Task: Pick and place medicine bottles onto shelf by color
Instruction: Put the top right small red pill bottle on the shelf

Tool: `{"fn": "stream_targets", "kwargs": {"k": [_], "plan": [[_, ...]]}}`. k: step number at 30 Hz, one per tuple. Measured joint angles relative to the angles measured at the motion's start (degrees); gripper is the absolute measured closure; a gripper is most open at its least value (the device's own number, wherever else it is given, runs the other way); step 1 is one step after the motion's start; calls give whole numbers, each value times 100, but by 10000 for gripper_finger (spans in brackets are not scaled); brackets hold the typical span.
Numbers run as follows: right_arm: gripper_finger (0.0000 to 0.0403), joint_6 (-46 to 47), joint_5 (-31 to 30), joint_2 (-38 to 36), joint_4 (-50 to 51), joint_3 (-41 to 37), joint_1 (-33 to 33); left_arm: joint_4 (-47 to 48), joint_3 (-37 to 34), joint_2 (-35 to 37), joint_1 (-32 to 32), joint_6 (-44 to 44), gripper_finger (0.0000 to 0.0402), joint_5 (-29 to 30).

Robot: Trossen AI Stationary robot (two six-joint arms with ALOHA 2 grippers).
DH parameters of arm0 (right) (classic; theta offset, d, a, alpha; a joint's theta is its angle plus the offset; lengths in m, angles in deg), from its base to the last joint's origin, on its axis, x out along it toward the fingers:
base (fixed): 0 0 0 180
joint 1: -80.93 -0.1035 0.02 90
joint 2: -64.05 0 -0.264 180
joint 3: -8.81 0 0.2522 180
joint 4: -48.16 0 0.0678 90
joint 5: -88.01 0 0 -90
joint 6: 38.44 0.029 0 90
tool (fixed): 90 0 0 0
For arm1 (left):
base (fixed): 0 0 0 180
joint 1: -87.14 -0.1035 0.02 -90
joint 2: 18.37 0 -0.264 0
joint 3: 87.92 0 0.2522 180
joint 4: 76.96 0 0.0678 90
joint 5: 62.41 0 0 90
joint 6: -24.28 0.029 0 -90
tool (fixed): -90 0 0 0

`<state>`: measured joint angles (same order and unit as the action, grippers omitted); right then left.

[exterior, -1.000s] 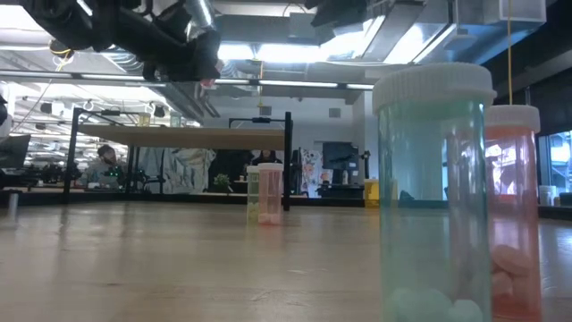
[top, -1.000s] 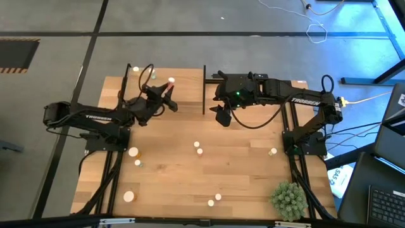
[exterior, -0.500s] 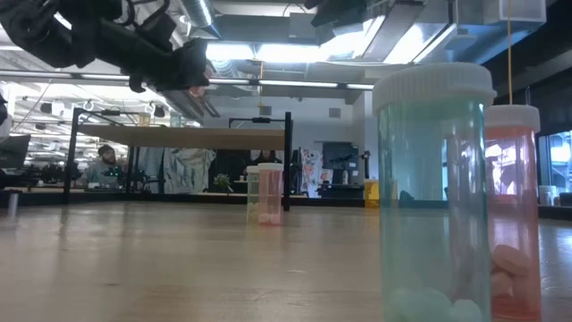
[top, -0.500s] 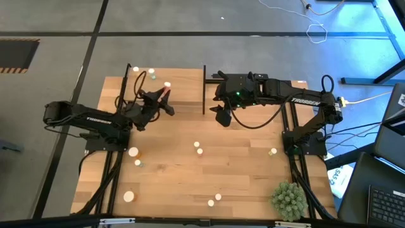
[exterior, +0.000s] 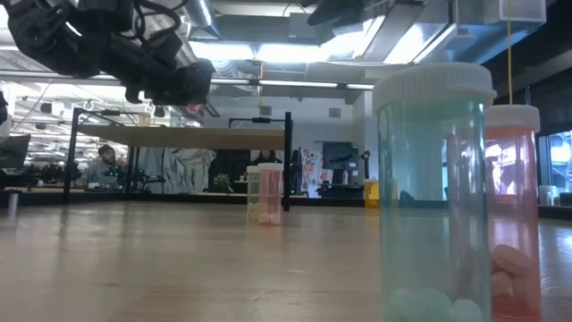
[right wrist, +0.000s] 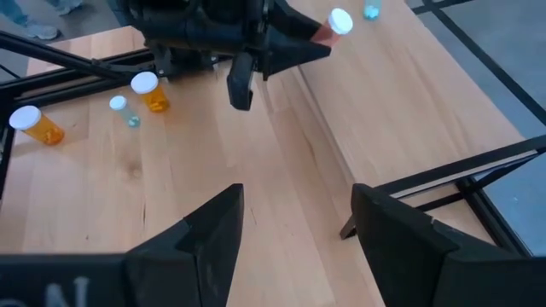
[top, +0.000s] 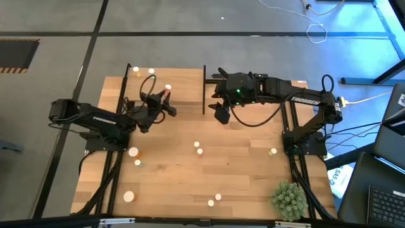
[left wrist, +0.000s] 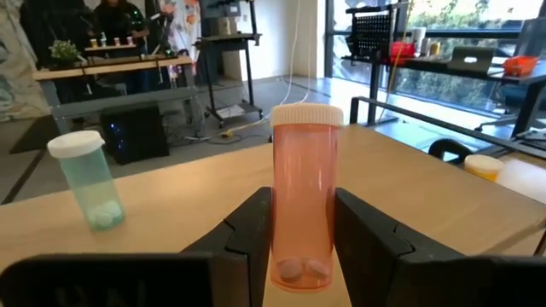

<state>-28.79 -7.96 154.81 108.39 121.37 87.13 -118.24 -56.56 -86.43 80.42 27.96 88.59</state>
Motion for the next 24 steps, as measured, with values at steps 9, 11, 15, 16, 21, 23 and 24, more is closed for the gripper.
{"fn": "stream_targets", "kwargs": {"k": [9, 11, 15, 16, 21, 23, 24], "plan": [[182, 1, 1, 0, 1, 0, 76, 10, 0, -68, -94, -103, 294, -55], [182, -88, 0, 0, -1, 0, 75, 23, 0, -68, -92, -105, 294, -57], [182, -114, 1, 0, 1, 0, 75, 93, 0, -130, -92, -179, 294, -65], [182, -116, 1, 0, 1, 0, 75, 130, 0, -163, -92, -209, 294, -64], [182, -132, 1, 0, 1, 0, 75, 131, 0, -307, -92, -361, 294, -66], [182, -138, 1, 0, 1, 0, 75, 118, 0, -371, -92, -361, 294, -63], [182, -138, 1, 0, 1, 0, 75, 122, 0, -405, -92, -361, 294, -60]]}}
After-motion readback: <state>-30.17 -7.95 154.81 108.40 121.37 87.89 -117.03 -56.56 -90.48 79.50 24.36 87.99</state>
